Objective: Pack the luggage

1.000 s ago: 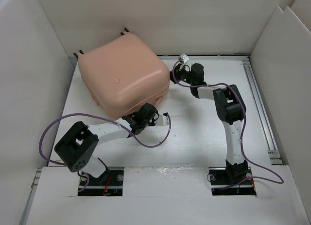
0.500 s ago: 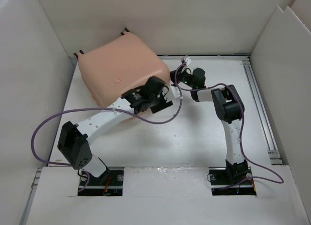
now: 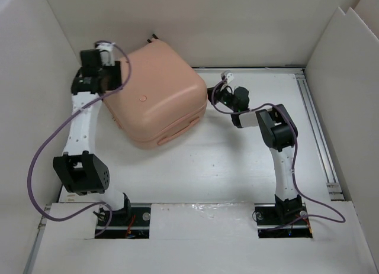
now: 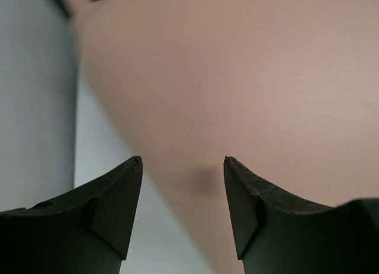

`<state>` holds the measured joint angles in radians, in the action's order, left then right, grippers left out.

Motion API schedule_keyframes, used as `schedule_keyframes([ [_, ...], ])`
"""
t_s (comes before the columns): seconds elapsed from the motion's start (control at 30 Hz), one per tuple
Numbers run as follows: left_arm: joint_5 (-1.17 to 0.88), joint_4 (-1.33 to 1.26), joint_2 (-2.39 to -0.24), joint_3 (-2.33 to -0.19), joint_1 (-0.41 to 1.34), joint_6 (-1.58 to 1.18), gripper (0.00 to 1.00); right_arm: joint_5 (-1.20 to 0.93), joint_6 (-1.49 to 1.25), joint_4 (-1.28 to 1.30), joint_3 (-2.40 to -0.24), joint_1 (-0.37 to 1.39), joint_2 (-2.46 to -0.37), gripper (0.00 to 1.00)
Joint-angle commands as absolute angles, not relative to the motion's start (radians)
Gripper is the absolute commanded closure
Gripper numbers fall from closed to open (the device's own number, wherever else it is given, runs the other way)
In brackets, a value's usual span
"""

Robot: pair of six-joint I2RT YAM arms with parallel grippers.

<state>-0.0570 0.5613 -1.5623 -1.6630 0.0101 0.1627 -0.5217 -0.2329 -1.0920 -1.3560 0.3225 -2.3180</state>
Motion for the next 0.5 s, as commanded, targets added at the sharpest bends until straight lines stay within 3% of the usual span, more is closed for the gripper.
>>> schedule_keyframes([
  [0.0,-0.074,0.5,-1.506,-1.629,-0.169,0.046,0.47,-0.486,-0.247,-1.215,-1.33,0.322,-2.218,1.0],
  [0.27,-0.02,0.315,-1.575,-1.359,-0.278,0.046,0.47,-0.466,-0.247,-1.238,-1.279,0.351,-2.187,1.0],
  [0.43,-0.106,0.304,-1.724,-1.35,-0.278,0.035,0.49,-0.457,-0.247,-1.238,-1.244,0.371,-2.158,1.0],
  [0.47,-0.106,0.304,-1.724,-1.35,-0.278,0.035,0.49,-0.457,-0.247,-1.238,-1.244,0.371,-2.158,0.95],
])
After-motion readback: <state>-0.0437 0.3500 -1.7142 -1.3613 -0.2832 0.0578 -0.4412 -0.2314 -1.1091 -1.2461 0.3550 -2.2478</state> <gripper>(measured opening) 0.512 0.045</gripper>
